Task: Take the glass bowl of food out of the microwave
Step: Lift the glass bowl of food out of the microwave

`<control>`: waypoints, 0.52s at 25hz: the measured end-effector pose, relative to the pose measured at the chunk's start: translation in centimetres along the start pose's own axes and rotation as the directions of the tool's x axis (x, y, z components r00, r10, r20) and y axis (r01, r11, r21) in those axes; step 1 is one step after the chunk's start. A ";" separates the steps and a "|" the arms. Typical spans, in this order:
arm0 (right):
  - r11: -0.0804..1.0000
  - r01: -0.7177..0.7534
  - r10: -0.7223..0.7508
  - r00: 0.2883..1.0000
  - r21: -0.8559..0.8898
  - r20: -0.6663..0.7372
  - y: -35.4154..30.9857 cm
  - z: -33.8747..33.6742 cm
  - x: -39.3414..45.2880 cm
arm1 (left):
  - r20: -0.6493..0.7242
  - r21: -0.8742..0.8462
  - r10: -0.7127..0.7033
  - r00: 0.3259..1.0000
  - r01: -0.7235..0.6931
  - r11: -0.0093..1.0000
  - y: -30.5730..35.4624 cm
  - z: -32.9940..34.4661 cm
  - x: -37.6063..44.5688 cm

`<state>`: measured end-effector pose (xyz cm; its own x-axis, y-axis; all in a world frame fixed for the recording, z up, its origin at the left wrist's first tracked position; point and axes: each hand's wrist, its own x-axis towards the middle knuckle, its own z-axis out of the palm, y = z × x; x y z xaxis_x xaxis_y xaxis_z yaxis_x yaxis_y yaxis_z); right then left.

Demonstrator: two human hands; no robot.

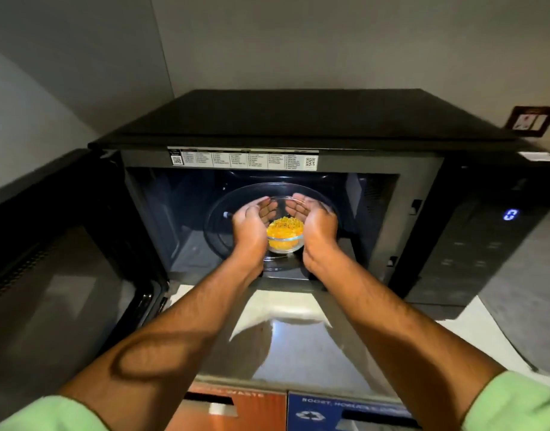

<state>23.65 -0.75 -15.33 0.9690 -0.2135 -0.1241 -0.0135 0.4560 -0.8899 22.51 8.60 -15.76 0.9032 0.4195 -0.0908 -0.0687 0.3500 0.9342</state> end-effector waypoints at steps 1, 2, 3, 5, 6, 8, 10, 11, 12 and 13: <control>1.000 -0.004 0.004 1.000 0.005 -0.001 -0.3 -0.5 -1.2 | -0.015 0.021 -0.006 1.000 0.006 1.000 0.3 -0.3 -1.4; 1.000 -0.013 0.013 1.000 0.001 0.003 -0.8 -1.1 -2.7 | -0.018 0.026 -0.011 1.000 0.011 1.000 0.8 -0.6 -2.9; 1.000 -0.024 0.024 1.000 -0.019 0.003 -0.8 -1.5 -3.8 | -0.015 0.025 -0.022 1.000 0.022 0.999 1.0 -0.9 -4.1; 0.999 -0.026 0.026 1.000 -0.026 -0.009 -2.5 -2.5 -7.0 | 0.023 -0.004 -0.052 0.998 0.052 0.999 2.3 -1.2 -7.7; 1.000 -0.025 0.025 1.000 -0.018 -0.010 -2.8 -2.9 -8.2 | 0.033 -0.011 -0.062 0.998 0.062 0.998 2.5 -1.4 -9.1; 0.999 -0.026 0.025 1.000 -0.027 -0.016 -4.4 -3.7 -11.3 | 0.046 0.008 -0.059 0.997 0.059 0.998 3.6 -1.6 -12.3; 0.998 -0.035 0.034 0.999 -0.060 -0.011 -6.8 -4.6 -15.0 | 0.048 0.044 -0.071 0.996 0.069 0.997 5.3 -1.8 -15.9; 0.996 -0.032 0.031 0.999 -0.079 -0.011 -7.6 -5.1 -16.5 | 0.049 0.058 -0.076 0.996 0.073 0.996 6.0 -1.8 -17.5; 0.997 -0.027 0.026 1.000 -0.079 -0.013 -8.6 -5.6 -18.1 | 0.064 0.055 -0.075 0.995 0.072 0.996 6.8 -1.7 -19.2; 0.997 -0.019 0.017 1.000 -0.075 -0.023 -9.7 -6.1 -19.7 | 0.087 0.052 -0.072 0.994 0.068 0.996 7.7 -1.6 -21.1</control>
<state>3.22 -6.22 -6.92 0.9627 -0.2254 -0.1494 -0.0503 0.3936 -0.9179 2.27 3.80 -7.23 0.9393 0.3185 -0.1275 0.0147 0.3340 0.9425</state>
